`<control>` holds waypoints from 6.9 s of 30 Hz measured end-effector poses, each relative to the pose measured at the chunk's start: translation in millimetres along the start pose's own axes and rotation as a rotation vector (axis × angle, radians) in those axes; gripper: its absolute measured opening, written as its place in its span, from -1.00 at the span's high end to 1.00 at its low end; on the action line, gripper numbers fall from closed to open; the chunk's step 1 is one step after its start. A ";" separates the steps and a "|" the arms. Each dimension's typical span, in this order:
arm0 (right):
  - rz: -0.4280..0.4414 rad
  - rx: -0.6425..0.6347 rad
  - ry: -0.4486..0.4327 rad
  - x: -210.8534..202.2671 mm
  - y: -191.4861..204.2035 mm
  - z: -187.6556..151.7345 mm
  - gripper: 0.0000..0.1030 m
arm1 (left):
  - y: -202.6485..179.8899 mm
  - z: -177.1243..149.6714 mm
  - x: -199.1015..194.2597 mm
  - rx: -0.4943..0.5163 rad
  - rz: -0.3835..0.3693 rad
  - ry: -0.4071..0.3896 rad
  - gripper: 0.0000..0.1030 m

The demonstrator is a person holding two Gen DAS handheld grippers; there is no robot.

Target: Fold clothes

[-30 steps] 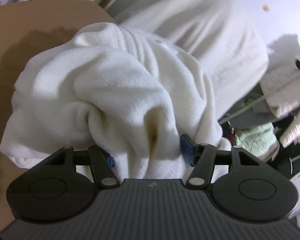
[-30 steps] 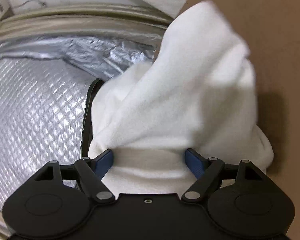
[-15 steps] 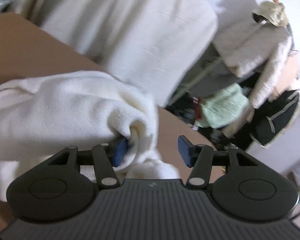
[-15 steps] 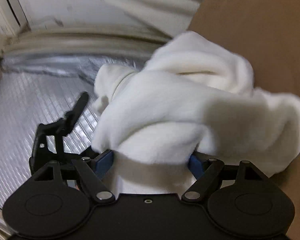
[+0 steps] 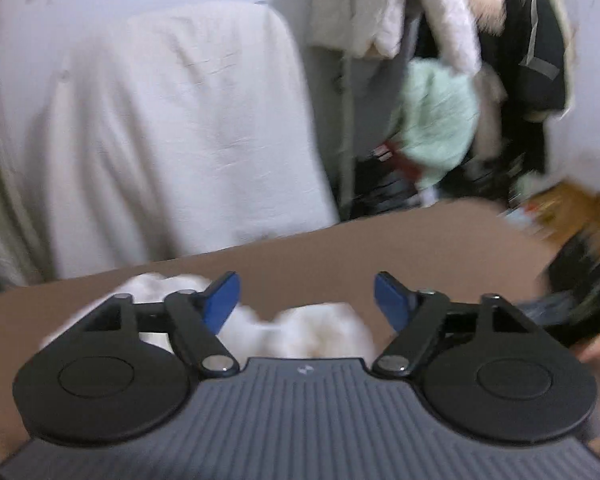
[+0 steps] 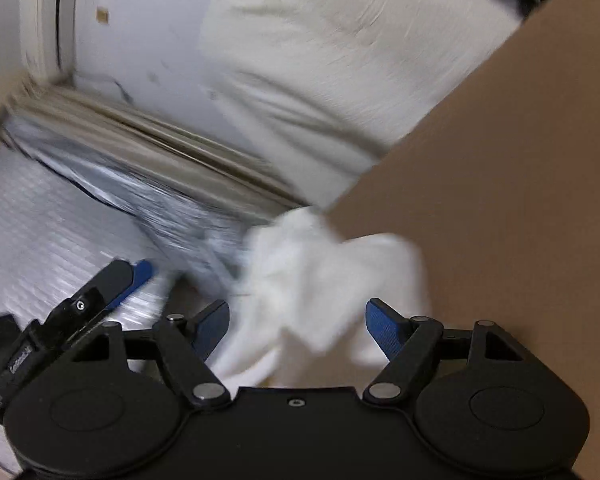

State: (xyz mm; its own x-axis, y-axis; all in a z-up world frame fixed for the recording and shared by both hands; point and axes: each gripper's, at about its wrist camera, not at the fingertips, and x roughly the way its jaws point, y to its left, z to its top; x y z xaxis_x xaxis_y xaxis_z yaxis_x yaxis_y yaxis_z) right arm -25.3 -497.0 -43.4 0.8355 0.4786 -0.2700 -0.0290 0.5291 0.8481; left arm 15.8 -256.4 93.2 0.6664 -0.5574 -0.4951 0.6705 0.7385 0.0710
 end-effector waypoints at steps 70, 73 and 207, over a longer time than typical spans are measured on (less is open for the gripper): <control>-0.377 -0.223 0.115 -135.8 -59.1 -9.9 -0.05 | 71.6 -177.7 65.7 -0.510 -0.062 0.120 -0.54; -0.295 -0.295 0.223 -84.8 -30.6 -32.1 -0.10 | 89.7 -192.3 71.6 -0.591 -0.086 0.175 -0.28; -0.516 -0.255 -0.322 -123.5 -117.9 34.7 0.80 | 0.9 -173.3 111.2 -0.158 -0.042 0.129 0.84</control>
State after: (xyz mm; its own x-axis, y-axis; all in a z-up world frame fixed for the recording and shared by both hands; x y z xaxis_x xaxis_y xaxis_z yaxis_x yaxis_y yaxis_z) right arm -106.1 -642.8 -94.3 0.8983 -0.0936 -0.4294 0.3230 0.8031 0.5007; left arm 34.0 -252.0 -111.9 0.5853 -0.5431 -0.6020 0.6301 0.7720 -0.0838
